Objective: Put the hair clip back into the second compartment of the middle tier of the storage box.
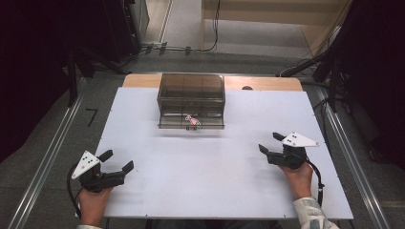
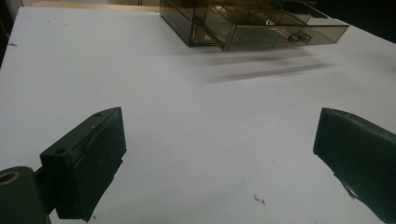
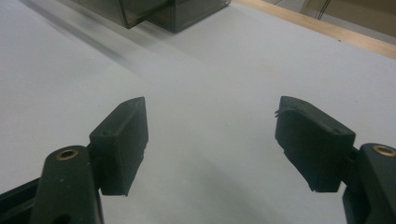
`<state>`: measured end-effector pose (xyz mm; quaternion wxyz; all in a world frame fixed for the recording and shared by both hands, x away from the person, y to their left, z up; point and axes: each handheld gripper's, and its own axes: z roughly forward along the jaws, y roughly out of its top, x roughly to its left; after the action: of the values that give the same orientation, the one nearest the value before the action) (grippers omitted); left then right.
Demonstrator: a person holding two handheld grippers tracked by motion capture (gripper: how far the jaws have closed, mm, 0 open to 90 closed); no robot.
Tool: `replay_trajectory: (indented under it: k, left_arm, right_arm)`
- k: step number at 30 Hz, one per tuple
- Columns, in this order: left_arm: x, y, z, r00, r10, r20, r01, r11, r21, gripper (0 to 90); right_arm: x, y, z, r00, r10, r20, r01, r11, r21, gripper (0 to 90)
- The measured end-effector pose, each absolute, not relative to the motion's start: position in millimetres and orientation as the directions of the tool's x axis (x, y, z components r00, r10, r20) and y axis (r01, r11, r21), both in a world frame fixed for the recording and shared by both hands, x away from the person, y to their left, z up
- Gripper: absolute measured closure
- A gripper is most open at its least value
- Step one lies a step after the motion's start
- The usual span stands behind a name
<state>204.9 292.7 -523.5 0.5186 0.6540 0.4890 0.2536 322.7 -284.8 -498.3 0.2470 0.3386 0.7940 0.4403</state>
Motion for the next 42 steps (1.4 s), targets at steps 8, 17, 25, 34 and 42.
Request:
replay_trajectory:
  k: [8,17,25,34,42]
  left_arm:
    - [204.7,292.6,-523.5,0.394,0.902,-0.175,0.375,0.016,0.927,2.7]
    - [204.6,292.3,-523.5,0.391,0.904,-0.173,0.375,0.015,0.927,2.7]
    - [204.6,292.2,-523.4,0.391,0.904,-0.171,0.376,0.013,0.927,2.7]
    - [204.6,292.4,-523.4,0.391,0.904,-0.172,0.376,0.013,0.926,2.7]
    - [204.5,292.3,-523.5,0.391,0.904,-0.172,0.375,0.014,0.927,2.7]
  right_arm:
    - [310.8,-301.2,-501.7,-0.655,0.752,-0.074,0.327,0.371,0.869,22.4]
    - [293.4,-325.8,-505.6,-0.668,0.743,-0.052,0.316,0.346,0.883,19.5]
    - [284.8,-350.7,-507.6,-0.642,0.766,-0.021,0.340,0.309,0.888,19.0]
    - [280.0,-371.0,-512.5,-0.613,0.789,-0.019,0.363,0.304,0.881,18.9]
    - [275.4,-384.8,-513.4,-0.595,0.804,-0.014,0.371,0.290,0.882,18.2]
